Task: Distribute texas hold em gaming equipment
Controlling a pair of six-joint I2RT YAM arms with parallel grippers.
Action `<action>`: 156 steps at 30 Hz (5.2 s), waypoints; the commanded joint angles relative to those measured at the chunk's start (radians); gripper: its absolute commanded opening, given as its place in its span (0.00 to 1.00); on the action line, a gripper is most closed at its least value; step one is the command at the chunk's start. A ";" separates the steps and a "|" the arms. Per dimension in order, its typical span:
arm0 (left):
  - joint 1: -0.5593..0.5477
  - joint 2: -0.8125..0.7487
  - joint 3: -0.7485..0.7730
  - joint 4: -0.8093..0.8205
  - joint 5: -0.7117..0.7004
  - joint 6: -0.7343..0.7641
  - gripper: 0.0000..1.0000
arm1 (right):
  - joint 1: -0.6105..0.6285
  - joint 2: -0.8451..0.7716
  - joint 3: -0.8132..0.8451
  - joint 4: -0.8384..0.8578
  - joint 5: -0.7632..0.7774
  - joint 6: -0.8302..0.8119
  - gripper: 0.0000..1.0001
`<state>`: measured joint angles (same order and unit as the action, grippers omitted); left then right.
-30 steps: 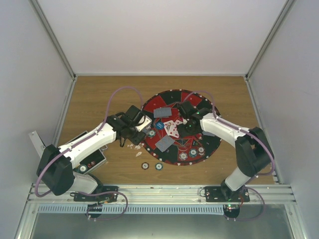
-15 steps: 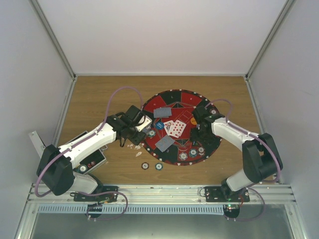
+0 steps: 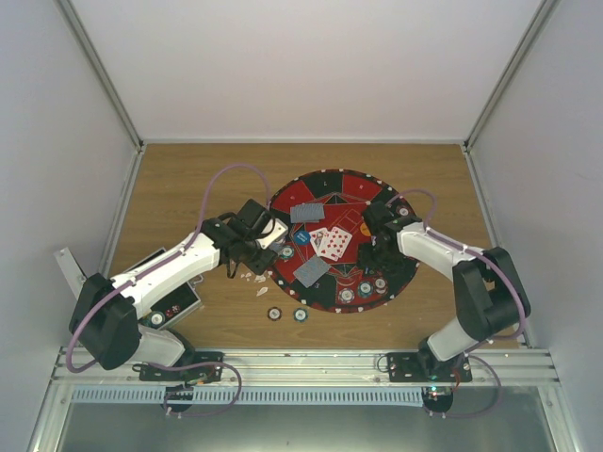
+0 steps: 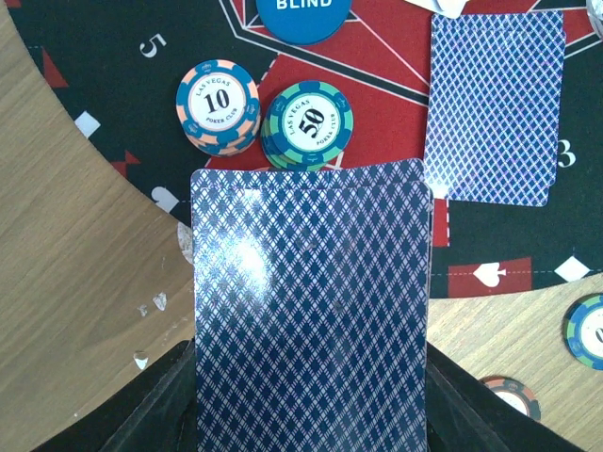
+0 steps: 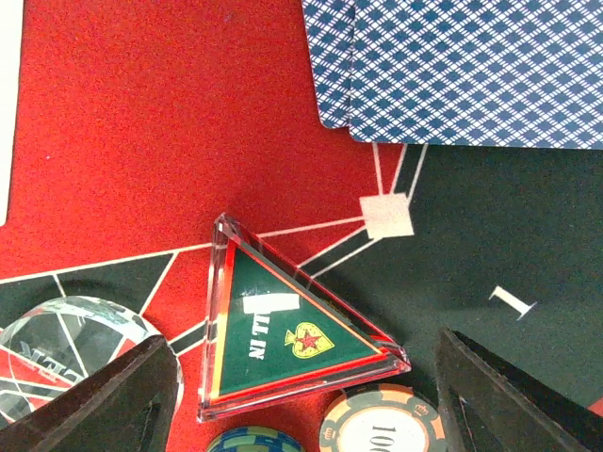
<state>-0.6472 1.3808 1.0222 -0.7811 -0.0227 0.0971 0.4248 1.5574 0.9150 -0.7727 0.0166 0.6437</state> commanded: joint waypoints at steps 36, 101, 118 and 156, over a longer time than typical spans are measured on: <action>0.001 -0.040 -0.030 0.058 0.015 -0.004 0.54 | -0.010 0.083 -0.011 0.038 0.013 0.014 0.71; 0.092 -0.015 -0.020 0.048 -0.013 -0.046 0.54 | 0.282 0.534 0.662 -0.016 -0.075 -0.405 0.64; 0.016 -0.052 -0.028 0.105 0.097 0.053 0.54 | 0.109 0.333 0.631 -0.030 -0.434 -0.410 0.85; -0.065 -0.061 -0.022 0.128 0.093 0.097 0.55 | 0.164 0.408 0.563 -0.033 -0.716 -0.436 0.55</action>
<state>-0.7052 1.3510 0.9932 -0.7094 0.0658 0.1772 0.6056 1.9728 1.4708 -0.7959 -0.7567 0.1951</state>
